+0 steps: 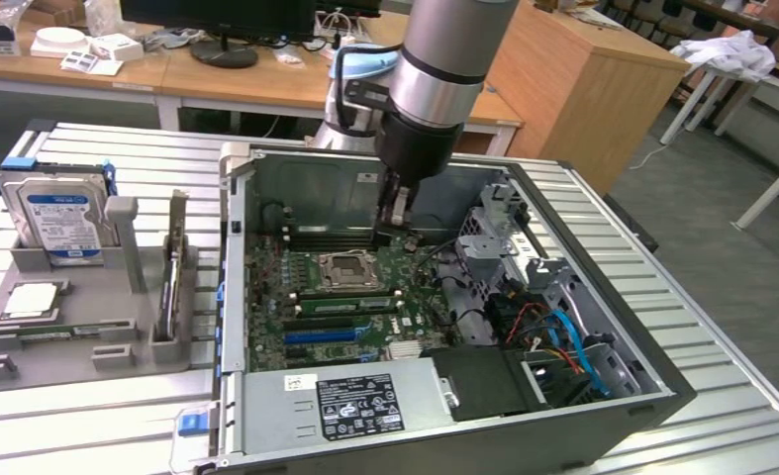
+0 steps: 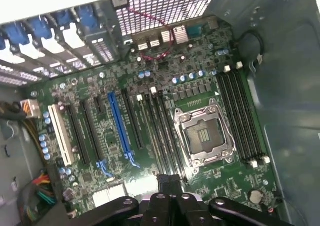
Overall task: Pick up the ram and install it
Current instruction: 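Press down the ram until it locks into place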
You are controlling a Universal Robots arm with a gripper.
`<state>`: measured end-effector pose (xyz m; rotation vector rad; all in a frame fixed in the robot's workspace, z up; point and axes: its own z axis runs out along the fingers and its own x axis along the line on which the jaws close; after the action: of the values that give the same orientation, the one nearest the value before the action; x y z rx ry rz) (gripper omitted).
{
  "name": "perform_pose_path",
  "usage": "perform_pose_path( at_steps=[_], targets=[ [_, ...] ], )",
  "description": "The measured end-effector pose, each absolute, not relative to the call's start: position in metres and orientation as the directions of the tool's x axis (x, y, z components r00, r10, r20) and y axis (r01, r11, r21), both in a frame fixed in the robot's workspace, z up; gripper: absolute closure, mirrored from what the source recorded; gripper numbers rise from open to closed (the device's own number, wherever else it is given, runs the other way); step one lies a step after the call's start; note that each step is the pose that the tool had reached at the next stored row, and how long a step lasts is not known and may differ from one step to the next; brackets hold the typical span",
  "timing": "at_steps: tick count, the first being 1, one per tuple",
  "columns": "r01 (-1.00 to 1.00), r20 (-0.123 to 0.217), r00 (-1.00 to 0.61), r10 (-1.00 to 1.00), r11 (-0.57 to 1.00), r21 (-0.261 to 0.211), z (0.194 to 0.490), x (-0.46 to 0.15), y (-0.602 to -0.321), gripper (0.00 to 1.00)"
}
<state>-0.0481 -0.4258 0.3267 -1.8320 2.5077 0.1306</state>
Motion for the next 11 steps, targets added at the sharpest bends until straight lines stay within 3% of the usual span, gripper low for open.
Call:
perform_pose_path(
  at_steps=[11],
  targets=[
    [-0.906,-0.068,-0.422,-0.904,0.418,0.073,0.3266,-0.0479,-0.4258,0.89]
  ],
)
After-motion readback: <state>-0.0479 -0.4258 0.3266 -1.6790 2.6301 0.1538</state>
